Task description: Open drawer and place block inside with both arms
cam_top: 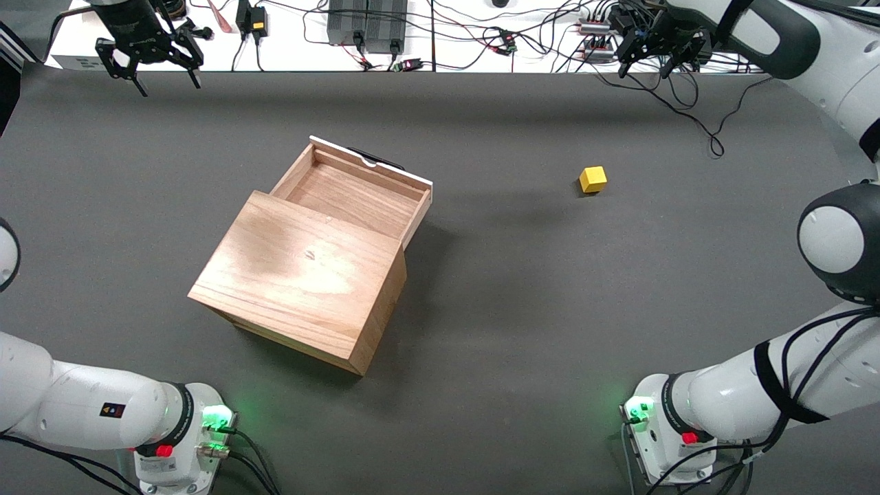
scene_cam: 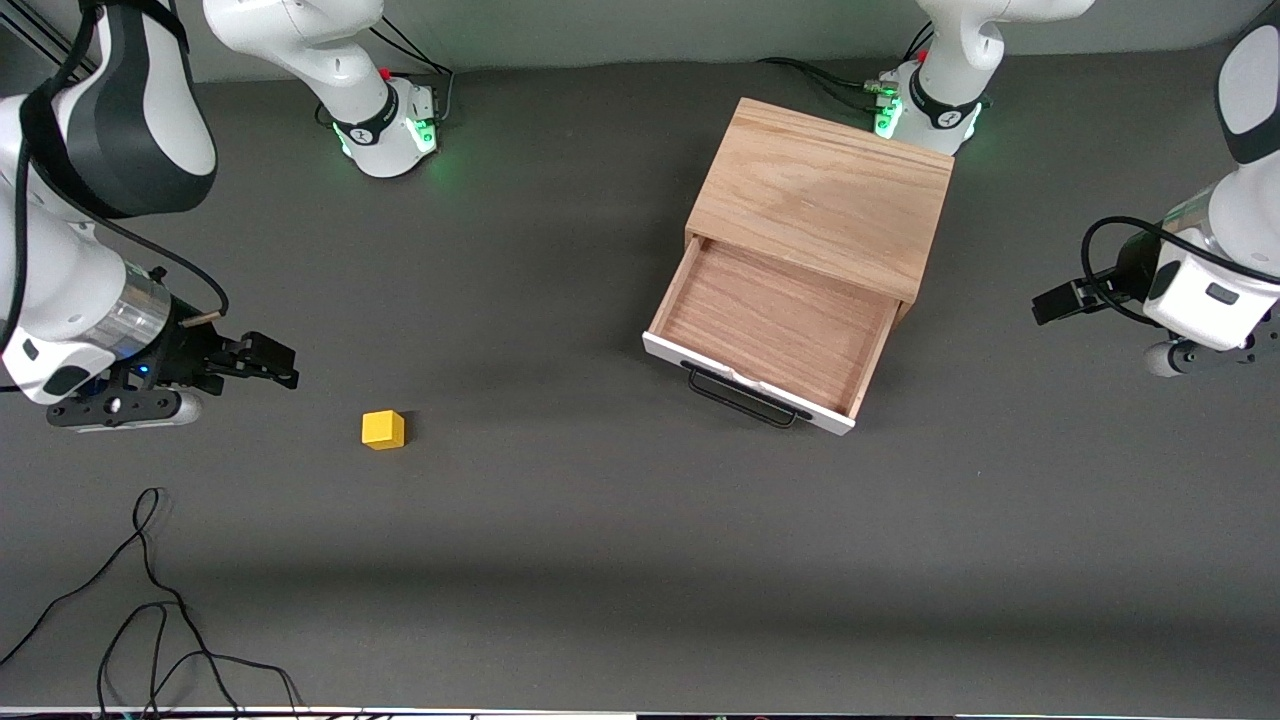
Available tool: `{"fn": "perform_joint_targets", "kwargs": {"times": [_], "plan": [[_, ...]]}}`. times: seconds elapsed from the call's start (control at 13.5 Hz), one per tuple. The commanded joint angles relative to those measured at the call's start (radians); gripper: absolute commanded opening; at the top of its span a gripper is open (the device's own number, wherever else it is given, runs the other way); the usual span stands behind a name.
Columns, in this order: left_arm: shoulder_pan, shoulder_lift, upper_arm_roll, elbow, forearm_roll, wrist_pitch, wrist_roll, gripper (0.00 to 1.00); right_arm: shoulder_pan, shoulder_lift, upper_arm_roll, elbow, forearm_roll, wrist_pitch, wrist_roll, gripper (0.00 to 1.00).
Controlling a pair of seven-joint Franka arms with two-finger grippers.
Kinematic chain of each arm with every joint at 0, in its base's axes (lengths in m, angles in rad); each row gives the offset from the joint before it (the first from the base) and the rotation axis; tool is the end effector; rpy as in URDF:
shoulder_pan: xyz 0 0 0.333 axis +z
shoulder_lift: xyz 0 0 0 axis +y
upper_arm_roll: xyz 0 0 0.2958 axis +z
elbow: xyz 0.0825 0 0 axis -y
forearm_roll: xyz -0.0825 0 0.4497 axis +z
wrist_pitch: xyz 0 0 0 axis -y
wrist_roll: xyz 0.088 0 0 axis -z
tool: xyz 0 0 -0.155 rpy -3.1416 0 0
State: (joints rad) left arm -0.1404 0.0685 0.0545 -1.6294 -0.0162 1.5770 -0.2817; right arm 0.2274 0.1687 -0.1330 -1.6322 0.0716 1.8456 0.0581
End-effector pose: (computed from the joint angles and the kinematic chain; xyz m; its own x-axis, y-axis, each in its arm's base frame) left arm 0.6251 -0.0570 0.4829 0.9734 0.1956 -0.1192 0.1944 -0.9807 -0.0216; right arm 0.6782 0.0769 0.4387 0.9989 0.0197 0.0431 0.0219 -0.9985 -0.0500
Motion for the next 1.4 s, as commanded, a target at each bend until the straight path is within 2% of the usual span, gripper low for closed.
{"fn": "perform_joint_targets", "kwargs": {"times": [0.0,0.3,0.59,0.81,1.03,1.11,1.26,1.33], "plan": [[0.016,-0.070,-0.001,-0.089,0.019,0.067,0.162,1.00,0.003,0.043,-0.002,0.018,0.008,0.033,0.005,1.00],[0.053,-0.070,-0.002,-0.089,0.019,0.092,0.278,1.00,0.000,0.130,-0.005,-0.030,0.007,0.144,0.003,1.00],[0.059,-0.072,-0.002,-0.081,0.019,0.118,0.279,1.00,-0.002,0.228,-0.007,-0.112,0.007,0.293,-0.007,1.00],[0.058,-0.064,-0.002,-0.061,0.018,0.120,0.279,1.00,0.004,0.236,-0.004,-0.242,0.013,0.420,-0.040,1.00],[0.059,-0.041,-0.004,-0.030,0.018,0.118,0.279,1.00,0.024,0.256,-0.002,-0.382,0.019,0.616,-0.030,1.00],[0.073,-0.039,-0.010,-0.026,0.015,0.120,0.279,1.00,0.027,0.261,-0.002,-0.411,0.019,0.653,-0.030,1.00],[0.131,-0.038,-0.073,-0.021,0.015,0.118,0.279,1.00,0.029,0.268,-0.001,-0.428,0.020,0.664,-0.024,1.00],[0.127,-0.038,-0.073,-0.023,0.015,0.118,0.279,1.00,0.033,0.278,-0.001,-0.439,0.020,0.666,-0.024,1.00]]}}
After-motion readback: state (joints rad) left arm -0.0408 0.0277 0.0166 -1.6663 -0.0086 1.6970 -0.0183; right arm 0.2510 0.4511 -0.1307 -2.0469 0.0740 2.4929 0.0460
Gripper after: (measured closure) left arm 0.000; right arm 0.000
